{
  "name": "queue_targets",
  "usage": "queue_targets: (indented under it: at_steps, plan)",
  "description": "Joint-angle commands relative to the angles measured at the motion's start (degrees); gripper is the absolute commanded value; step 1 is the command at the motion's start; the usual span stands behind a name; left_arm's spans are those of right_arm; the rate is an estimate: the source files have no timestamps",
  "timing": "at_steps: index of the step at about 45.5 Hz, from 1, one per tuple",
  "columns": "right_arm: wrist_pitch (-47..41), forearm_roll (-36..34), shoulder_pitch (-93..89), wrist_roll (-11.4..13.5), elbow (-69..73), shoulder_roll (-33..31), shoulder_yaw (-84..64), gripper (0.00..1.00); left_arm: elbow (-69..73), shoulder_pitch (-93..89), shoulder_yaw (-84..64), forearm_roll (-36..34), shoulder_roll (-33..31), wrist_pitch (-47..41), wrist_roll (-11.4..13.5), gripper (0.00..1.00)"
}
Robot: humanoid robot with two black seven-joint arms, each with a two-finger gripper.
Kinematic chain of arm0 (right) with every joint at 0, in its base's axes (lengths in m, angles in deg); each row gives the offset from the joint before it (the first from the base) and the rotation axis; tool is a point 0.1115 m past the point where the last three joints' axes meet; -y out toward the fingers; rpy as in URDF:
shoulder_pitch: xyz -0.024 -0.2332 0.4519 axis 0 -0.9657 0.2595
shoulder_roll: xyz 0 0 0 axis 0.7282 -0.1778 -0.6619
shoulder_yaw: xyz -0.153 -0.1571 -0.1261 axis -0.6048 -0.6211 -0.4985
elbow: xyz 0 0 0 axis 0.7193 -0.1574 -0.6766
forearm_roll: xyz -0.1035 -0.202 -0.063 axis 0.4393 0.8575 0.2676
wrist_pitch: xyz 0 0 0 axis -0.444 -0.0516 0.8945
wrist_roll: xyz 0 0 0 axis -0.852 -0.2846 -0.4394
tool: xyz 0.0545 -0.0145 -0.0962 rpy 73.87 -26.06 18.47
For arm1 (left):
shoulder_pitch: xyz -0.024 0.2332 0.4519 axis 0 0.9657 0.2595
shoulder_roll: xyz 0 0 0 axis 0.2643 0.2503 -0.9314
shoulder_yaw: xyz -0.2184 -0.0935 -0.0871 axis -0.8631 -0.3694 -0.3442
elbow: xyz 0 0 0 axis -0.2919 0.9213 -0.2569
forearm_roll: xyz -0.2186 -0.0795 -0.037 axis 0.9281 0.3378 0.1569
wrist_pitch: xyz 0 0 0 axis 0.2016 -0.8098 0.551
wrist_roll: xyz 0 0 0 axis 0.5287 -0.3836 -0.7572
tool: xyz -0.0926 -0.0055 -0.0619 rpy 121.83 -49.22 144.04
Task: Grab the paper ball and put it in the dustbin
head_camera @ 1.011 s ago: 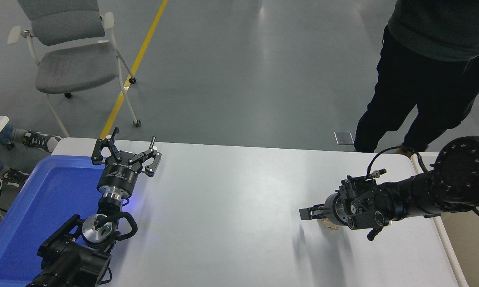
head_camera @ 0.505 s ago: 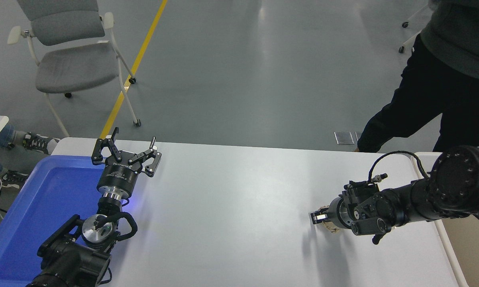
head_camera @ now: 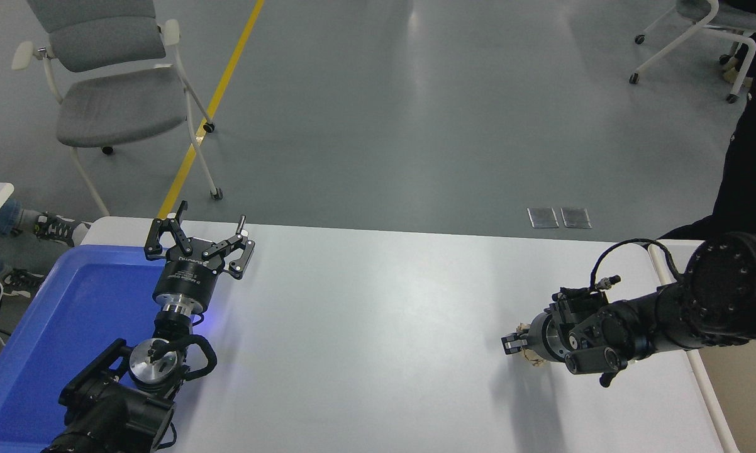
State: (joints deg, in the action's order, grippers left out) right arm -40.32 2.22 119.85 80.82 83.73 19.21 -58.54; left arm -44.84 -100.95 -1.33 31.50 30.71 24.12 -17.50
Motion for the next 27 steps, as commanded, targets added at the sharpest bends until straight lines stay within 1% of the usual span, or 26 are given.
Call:
queue_targets:
  at_steps: [1,11,19,20,27]
  plan:
    - [-0.91,-0.04,8.57,-0.38,9.19,-7.58,2.33,0.00,0.00,0.00,0.01,-0.01,0.00,0.00,-0.01,0.99]
    - [-8.38,-0.48,22.28,0.06,18.77,-15.66,3.56,0.00,0.00,0.00,0.01,-0.10,0.00,0.00,-0.01,0.99]
    - [-18.39,-0.84,35.99,0.24,24.75,-20.85,2.68,0.00,0.00,0.00,0.01,-0.01,0.00,0.00,-0.01,0.99]
    - [-21.54,-0.92,39.92,0.33,25.54,-22.25,1.90,0.00,0.00,0.00,0.01,-0.09,0.00,0.00,-0.01,0.99]
    - [-31.14,-1.54,51.11,0.41,26.16,-24.72,-2.24,0.00,0.00,0.00,-0.08,-0.10,0.00,0.00,-0.01,0.99]
